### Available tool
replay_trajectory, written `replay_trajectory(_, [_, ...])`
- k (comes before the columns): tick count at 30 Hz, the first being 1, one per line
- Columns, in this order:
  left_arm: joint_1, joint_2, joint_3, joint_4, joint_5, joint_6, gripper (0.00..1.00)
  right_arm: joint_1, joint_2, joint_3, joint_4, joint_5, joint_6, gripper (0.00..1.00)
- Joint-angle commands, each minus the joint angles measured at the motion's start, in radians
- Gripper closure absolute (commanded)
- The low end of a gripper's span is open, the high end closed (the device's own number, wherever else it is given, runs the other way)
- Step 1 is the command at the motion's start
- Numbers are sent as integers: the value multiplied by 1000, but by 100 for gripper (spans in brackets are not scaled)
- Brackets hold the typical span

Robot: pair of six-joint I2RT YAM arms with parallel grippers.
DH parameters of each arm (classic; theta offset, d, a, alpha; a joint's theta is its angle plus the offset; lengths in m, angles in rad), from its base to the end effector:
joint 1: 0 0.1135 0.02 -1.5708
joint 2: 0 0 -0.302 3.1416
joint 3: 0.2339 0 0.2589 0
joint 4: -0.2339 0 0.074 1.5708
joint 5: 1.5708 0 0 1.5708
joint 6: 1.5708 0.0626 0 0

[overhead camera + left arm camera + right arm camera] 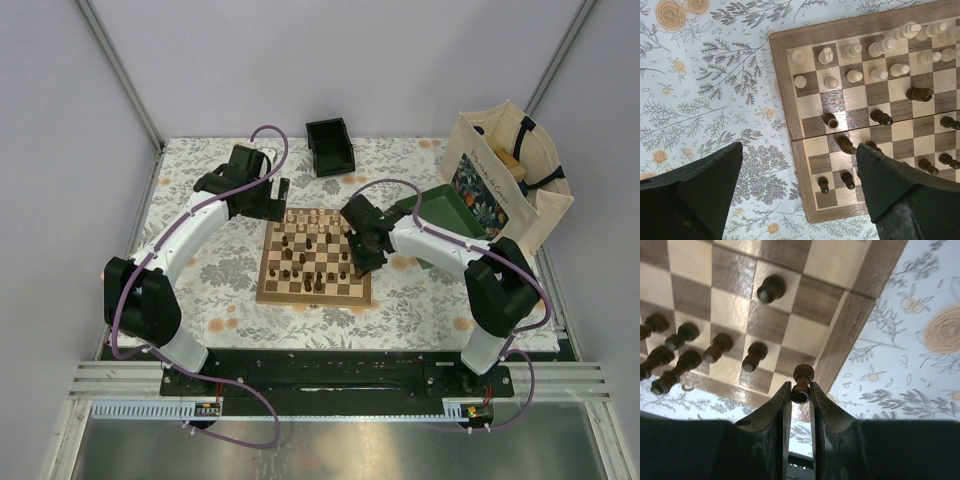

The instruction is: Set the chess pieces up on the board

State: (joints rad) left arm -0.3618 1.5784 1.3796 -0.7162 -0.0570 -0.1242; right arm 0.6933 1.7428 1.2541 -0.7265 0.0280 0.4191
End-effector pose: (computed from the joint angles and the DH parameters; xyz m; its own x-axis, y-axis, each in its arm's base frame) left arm 0.3420 -0.1256 0.3164 -0.7753 0.1612 -0.6107 0.2266 0.9735 -0.0307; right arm 0.2855 0.2350 0.2178 -0.9155 -0.2318 -0.3287 -0.2833 0.9518 0.1177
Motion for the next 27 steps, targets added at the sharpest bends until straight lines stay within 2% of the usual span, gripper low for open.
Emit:
replay_trajectory(1, [3,-38,-1,1,0,1,1,41,-57,-21,-20,-17,26,77])
replay_trajectory(20, [1,-46,-10,1,6,-6,1,95,-43,-39,-47,-62,12,76])
replay_trajectory(27, [0,-41,-10,0,9,-9,1,97,-31,-41,-45,-63,7,68])
